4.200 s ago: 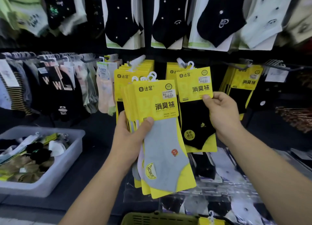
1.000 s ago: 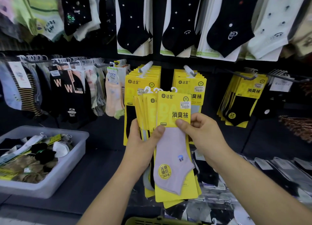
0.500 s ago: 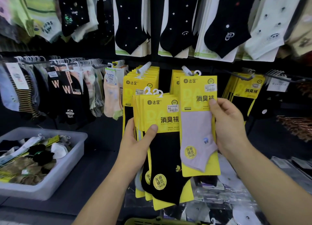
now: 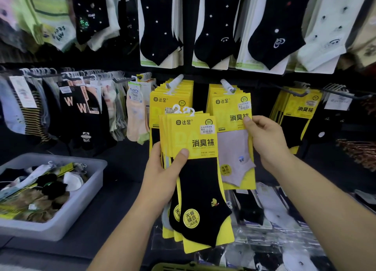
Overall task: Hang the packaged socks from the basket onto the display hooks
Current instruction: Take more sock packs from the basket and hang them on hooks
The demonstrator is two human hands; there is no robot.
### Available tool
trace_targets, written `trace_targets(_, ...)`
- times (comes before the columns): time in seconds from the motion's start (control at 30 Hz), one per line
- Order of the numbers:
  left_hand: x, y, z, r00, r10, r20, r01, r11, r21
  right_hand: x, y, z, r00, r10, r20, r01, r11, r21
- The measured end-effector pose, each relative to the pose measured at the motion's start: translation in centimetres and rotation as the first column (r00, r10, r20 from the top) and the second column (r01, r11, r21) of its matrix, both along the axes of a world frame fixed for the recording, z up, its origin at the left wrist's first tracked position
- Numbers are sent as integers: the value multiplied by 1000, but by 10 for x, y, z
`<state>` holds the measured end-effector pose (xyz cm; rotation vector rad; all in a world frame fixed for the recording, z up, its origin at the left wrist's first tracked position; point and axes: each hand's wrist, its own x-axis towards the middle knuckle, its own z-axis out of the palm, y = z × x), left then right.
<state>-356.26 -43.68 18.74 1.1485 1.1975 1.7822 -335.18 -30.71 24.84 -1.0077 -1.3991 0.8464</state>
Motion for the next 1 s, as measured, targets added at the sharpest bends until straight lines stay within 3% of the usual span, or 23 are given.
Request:
trace_targets(0.27, 2, -1, 1, 1000, -3, 11, 3, 1000, -2, -20, 15, -5, 991, -125, -43, 116, 980, -160)
trace_targets(0.4, 3, -1, 1, 1000, 3, 27, -3, 1000, -6, -27, 4, -5, 964, -266, -10, 263, 960, -96)
trace_targets(0.47, 3, 0, 1, 999, 2, 34, -2, 1000, -15, -33, -16, -5, 983, -179, 31, 181, 980, -83)
trace_targets(0.6, 7, -1, 2, 999, 2, 50, -2, 1000, 6, -45, -63, -10, 981, 173, 82, -168, 983, -69)
trace_targets(0.7, 9, -1, 2, 999, 17, 36, -18, 1000, 22, -48, -74, -12, 983, 157, 95, -158, 987, 1)
trace_targets(1.0, 9, -3, 1, 1000, -20, -20, 21, 1000, 9, -31, -69, -19, 956, 267, -121, -285, 945, -159)
